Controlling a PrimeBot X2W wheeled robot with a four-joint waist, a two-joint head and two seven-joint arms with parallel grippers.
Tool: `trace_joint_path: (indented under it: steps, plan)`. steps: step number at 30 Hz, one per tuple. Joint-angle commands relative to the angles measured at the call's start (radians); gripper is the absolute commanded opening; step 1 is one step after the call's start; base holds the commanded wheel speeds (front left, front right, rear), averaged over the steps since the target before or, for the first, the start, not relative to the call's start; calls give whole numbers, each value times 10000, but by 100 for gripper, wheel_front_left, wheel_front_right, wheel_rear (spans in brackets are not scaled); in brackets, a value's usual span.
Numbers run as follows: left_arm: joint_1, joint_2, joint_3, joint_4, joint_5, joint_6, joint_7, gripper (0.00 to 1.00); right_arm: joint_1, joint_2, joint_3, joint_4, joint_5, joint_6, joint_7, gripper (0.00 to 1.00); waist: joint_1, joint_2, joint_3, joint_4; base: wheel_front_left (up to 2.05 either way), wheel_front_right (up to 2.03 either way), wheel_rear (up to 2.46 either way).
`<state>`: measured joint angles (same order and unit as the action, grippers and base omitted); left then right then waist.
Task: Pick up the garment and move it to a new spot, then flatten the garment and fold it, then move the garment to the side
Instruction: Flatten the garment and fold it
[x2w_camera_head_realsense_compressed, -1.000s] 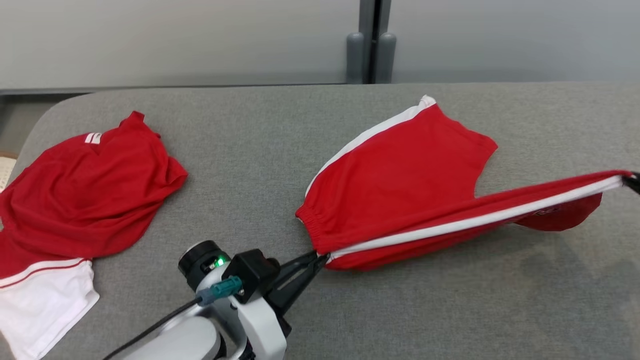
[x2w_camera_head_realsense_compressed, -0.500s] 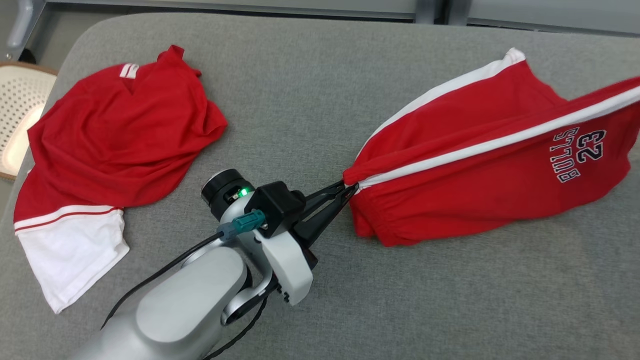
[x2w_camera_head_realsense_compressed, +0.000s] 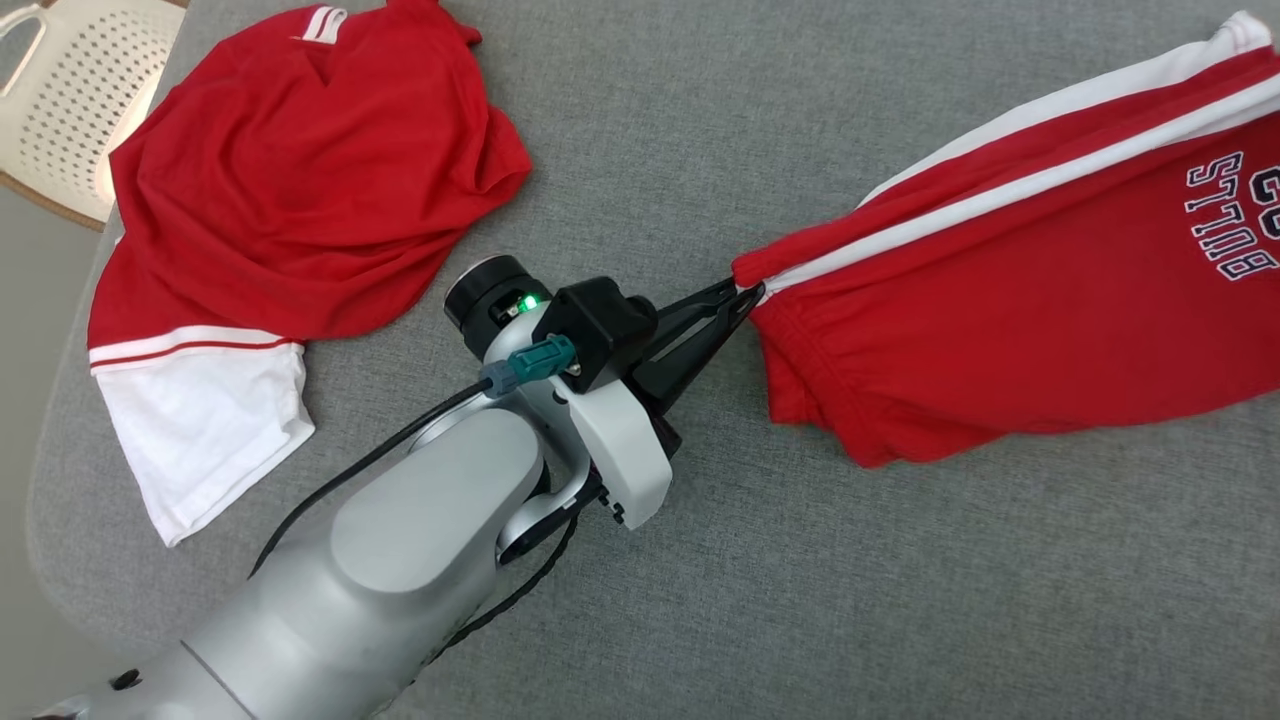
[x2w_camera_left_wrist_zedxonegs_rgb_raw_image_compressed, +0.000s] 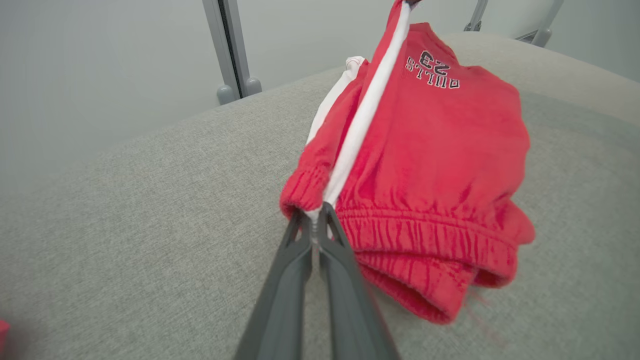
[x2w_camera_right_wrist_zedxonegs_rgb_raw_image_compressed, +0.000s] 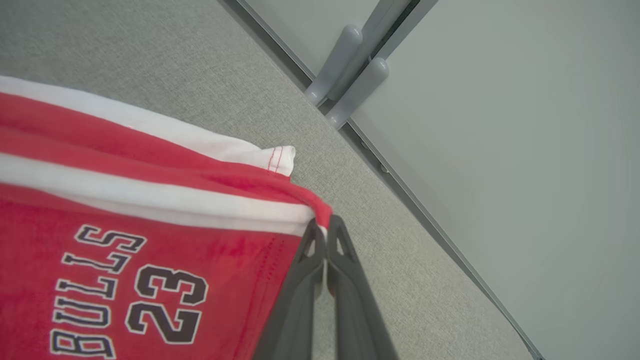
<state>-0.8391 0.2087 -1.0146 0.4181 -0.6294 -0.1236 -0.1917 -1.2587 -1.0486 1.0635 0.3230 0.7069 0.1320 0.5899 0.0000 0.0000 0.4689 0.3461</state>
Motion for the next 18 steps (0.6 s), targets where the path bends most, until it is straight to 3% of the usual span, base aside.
trace_joint_path:
  steps: [1,14,15,16,17,18]
  plan:
    - [-197,1,19,63,-94,-60,-60,0,-120,0,59,87,-57,-24,54,0,0,0,199,179,0,0,0]
    - [-975,-394,-786,818,-700,-71,-665,0,-1171,411,813,1362,390,-24,-541,0,0,0,825,548,0,0,0]
    - [-1012,-400,-796,859,-758,-71,-674,0,-1242,450,769,1465,426,-24,-628,44,0,0,851,563,0,0,0]
    - [-1047,-408,-812,915,-817,-71,-688,0,-1260,509,705,1683,534,-26,-577,100,0,0,870,573,0,0,0]
    - [-1084,-407,-843,978,-867,-71,-700,47,-1229,585,688,1847,603,-24,-483,100,0,0,882,573,0,0,0]
    - [-1128,-423,-865,1016,-917,-72,-713,100,-1249,672,653,1980,620,-24,-463,100,0,0,892,570,0,0,0]
